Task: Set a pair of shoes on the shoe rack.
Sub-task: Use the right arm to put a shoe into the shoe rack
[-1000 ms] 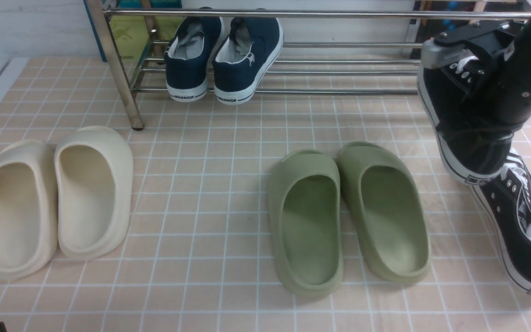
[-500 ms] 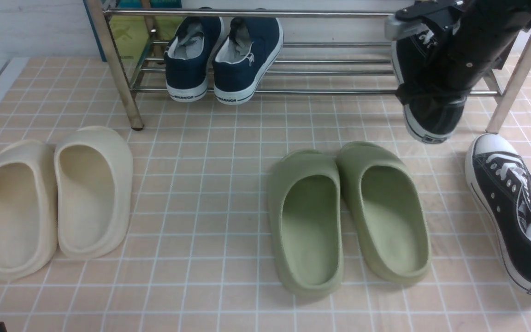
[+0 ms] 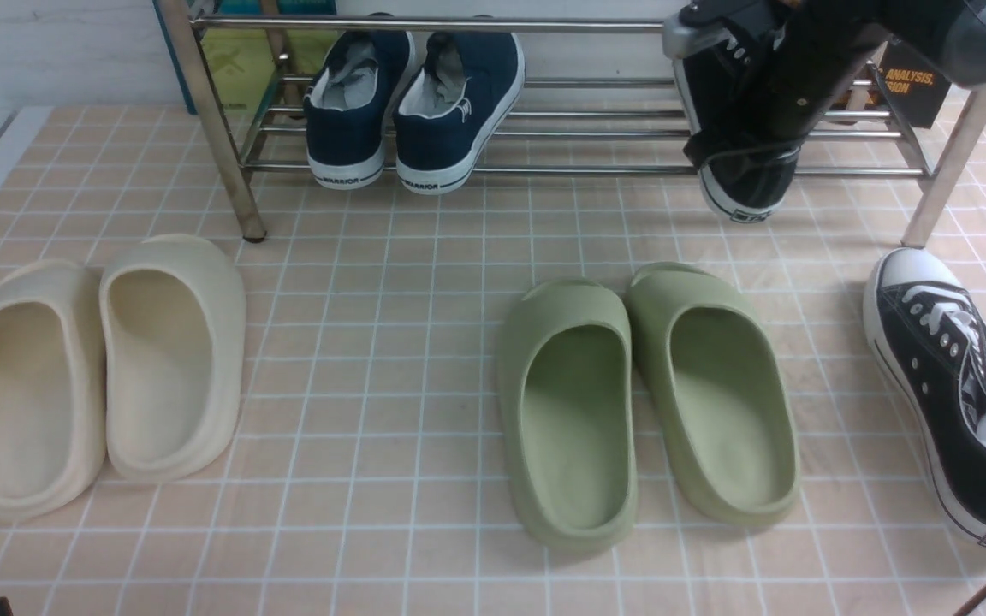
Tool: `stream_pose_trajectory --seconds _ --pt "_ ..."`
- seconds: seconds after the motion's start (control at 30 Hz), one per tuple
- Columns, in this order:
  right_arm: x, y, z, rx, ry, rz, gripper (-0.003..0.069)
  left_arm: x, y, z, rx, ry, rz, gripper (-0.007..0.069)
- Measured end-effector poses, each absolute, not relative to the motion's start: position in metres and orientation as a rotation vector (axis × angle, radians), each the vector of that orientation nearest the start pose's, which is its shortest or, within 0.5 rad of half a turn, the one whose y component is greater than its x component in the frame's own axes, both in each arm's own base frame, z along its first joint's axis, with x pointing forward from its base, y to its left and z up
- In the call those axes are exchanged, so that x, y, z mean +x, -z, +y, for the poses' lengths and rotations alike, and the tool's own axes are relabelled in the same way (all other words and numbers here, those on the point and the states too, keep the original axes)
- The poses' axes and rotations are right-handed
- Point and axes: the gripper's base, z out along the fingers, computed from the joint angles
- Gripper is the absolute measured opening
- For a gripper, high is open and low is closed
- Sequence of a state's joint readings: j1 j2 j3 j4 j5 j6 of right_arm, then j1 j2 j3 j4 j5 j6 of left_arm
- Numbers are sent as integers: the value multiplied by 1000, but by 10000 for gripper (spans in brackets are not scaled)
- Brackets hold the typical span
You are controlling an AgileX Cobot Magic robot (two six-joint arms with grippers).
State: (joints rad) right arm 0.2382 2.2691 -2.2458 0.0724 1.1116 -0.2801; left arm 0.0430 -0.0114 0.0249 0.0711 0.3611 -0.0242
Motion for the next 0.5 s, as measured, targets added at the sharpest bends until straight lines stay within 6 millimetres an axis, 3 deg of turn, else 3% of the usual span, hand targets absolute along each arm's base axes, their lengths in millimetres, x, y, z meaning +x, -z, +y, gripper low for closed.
stream_pose_trajectory --seconds 0.13,0.27,0.5 --pt "493 -267 126 -686 -73 2532 22 53 -173 5 -18 -83 1858 237" --pt "496 -268 126 -672 -71 2502 83 53 -173 5 -18 -83 1858 237" --pt "488 -294 123 -553 -76 2485 392 53 -173 5 -18 -83 1858 237"
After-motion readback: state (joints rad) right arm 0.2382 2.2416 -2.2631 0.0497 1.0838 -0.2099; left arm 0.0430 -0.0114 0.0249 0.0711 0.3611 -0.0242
